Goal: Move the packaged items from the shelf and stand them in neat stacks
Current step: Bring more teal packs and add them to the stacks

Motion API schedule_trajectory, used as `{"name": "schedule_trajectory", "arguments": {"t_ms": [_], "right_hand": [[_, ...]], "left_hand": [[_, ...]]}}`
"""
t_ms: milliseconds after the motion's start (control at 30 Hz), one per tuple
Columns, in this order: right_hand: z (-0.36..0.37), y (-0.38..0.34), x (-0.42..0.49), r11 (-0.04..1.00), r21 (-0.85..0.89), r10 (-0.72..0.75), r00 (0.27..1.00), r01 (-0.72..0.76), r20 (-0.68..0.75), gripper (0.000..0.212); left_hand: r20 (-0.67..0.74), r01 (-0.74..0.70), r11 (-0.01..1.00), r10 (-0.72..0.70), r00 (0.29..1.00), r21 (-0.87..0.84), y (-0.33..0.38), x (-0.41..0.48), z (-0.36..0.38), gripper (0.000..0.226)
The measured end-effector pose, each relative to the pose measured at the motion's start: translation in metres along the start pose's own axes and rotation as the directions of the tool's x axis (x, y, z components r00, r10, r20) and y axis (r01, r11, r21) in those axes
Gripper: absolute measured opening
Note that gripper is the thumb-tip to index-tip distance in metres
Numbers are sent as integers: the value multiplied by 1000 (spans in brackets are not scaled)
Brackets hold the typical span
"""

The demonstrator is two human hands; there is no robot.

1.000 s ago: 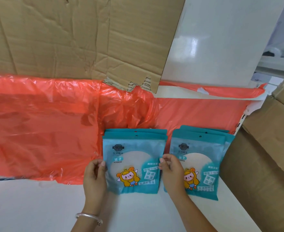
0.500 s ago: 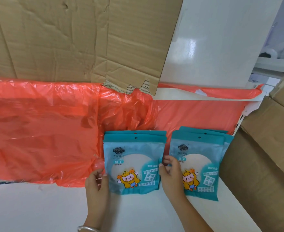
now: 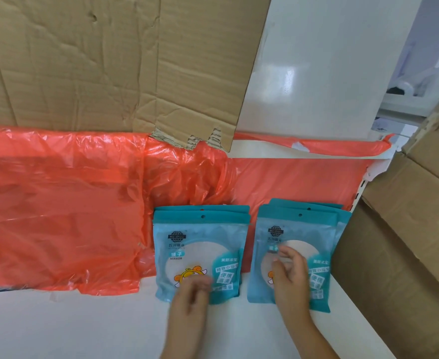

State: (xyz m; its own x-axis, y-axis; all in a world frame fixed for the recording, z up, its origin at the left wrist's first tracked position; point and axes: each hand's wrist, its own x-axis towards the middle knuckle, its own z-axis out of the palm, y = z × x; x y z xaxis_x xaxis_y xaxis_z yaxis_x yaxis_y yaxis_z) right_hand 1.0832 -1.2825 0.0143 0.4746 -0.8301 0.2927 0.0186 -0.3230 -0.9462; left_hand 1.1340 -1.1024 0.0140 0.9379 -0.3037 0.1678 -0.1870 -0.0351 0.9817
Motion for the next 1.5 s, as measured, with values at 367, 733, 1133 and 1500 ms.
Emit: {"name": "schedule_trajectory", "arguments": {"t_ms": [367, 733, 1133, 1500], "right_hand": [[-91, 54, 65, 869, -83, 490, 872, -488, 3, 59], [-80, 59, 83, 834, 253, 473, 871, -491, 131, 56], [-69, 74, 103, 834, 249, 471, 871, -492, 143, 64], [-69, 74, 102, 918, 104, 361, 914, -383, 187, 74]], "left_hand": [[117, 144, 984, -156, 981, 109, 3, 23, 144, 53], [134, 123, 988, -110, 985, -94, 1, 26, 163, 47], [47, 128, 981, -135, 990, 143, 9, 32, 171, 75], [27, 40, 993, -37, 999, -107, 17, 36, 164, 36]]}}
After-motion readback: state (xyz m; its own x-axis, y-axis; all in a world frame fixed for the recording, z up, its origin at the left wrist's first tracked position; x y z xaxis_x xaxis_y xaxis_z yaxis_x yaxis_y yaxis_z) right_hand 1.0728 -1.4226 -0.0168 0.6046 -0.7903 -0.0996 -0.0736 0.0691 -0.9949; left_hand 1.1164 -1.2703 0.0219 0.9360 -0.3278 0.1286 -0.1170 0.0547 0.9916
